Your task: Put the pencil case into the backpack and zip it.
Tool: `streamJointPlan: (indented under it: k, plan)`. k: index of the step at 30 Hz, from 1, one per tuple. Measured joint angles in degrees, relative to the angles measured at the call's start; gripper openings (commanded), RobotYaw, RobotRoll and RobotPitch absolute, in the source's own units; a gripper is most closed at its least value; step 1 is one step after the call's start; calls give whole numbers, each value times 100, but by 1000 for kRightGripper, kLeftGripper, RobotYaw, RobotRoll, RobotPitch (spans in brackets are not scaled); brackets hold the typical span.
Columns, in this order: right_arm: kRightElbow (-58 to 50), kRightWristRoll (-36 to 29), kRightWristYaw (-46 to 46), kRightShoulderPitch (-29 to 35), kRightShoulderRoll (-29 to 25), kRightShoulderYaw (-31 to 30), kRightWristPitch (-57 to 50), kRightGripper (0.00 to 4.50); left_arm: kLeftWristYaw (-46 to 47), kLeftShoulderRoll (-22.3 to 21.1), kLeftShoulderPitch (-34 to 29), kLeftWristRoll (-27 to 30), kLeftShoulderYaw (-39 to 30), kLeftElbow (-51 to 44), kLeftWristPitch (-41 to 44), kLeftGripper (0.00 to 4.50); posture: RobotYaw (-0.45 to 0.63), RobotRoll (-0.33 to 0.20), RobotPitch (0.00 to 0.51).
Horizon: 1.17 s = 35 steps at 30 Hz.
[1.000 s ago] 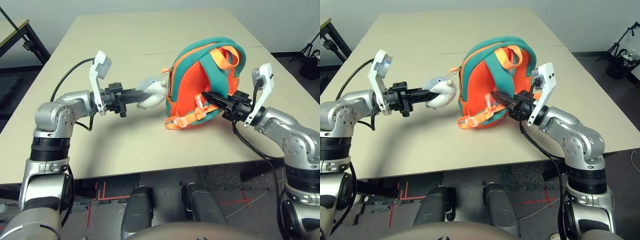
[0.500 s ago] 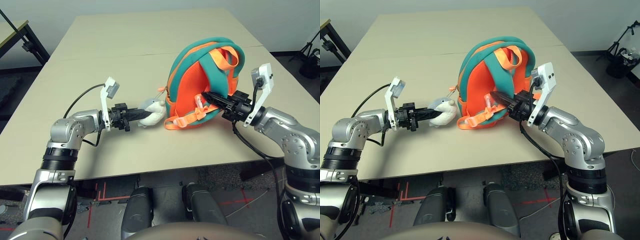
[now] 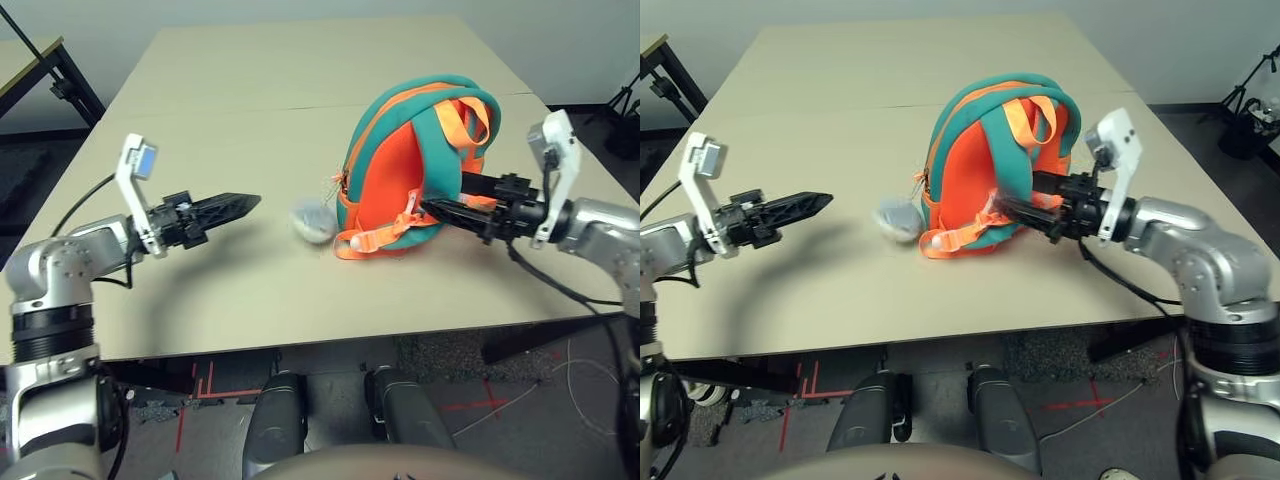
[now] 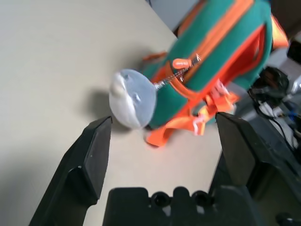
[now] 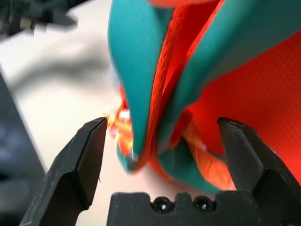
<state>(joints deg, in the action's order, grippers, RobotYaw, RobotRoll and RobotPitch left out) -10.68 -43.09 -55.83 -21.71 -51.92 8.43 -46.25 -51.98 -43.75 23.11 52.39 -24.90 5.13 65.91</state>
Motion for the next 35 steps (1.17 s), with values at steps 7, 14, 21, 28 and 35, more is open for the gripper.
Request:
streamJointPlan:
  k: [7,14,21,28,35]
  plan:
    - [2382,586,-565,-584,-348,362,944,4476,757,99,-750,-693,-592,18,-1335,4500,-26,0,86]
    - [4854,1505,104,-1293,545,426,2698,4476,2057,915,-1049,-1536,-944,249,-3026,4500,23,0,79]
    - [6301,1991,1241,-1860,1346,660,4151,4476,2772,1234,-1035,-2356,-971,669,-4892,4500,52,0,75]
    - [7433,2248,2279,-2065,1788,993,5220,4476,3399,1684,-1006,-3020,-679,1250,-5970,4500,37,0,84]
    - [7628,2412,2588,-1918,1938,1043,5663,4476,3752,1823,-787,-3124,-575,1485,-6233,4500,10,0,99]
